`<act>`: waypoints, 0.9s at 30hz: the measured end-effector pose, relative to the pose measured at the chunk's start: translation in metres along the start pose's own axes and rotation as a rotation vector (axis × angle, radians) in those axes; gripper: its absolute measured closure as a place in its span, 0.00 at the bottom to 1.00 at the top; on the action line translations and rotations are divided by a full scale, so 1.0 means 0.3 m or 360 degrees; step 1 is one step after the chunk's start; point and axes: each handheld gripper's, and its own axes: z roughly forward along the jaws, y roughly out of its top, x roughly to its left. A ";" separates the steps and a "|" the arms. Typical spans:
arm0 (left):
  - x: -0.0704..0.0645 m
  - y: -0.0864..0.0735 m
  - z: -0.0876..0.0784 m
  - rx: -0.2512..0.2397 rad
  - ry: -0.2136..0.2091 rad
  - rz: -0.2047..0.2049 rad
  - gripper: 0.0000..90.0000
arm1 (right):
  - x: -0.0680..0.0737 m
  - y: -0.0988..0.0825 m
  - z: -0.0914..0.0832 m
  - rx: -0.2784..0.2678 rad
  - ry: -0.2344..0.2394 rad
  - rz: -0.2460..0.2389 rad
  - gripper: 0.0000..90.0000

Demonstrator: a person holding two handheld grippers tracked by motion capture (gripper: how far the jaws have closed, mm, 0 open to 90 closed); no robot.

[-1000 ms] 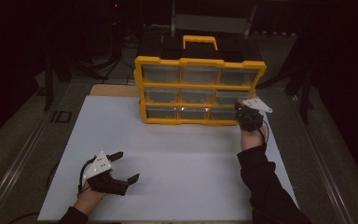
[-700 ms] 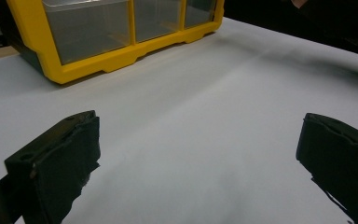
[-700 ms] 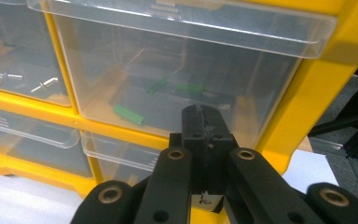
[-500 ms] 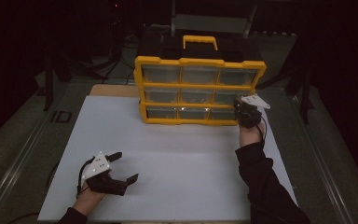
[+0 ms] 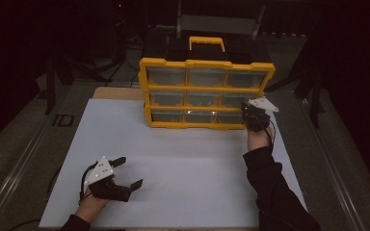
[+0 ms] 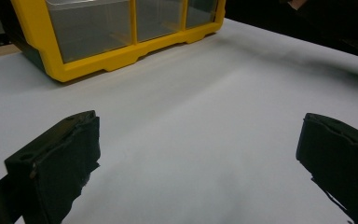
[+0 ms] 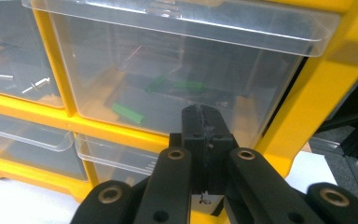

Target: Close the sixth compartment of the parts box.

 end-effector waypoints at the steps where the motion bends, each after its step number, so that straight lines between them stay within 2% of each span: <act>1: 0.000 0.000 0.000 0.0000 0.0000 0.0001 0.00 | 0.000 0.001 0.000 0.0003 -0.0001 -0.0005 1.00; 10: 0.000 -0.003 0.000 0.0000 -0.0002 -0.0002 0.00 | 0.005 0.006 -0.014 0.0010 0.0019 0.0019 0.99; 14: 0.000 -0.002 -0.004 -0.0004 0.0000 0.0004 0.00 | 0.004 0.011 -0.021 0.0034 0.0035 0.0070 0.93; 21: -0.001 -0.003 -0.004 -0.0002 0.0000 0.0004 0.00 | 0.006 0.020 -0.037 0.0056 0.0052 0.0108 0.75; 23: -0.002 -0.003 -0.005 -0.0001 0.0000 0.0005 0.00 | 0.007 0.021 -0.043 0.0050 0.0052 0.0116 0.68; 27: -0.002 -0.004 -0.005 0.0000 -0.0004 0.0003 0.00 | 0.015 0.022 -0.044 0.0086 0.0105 0.0119 0.51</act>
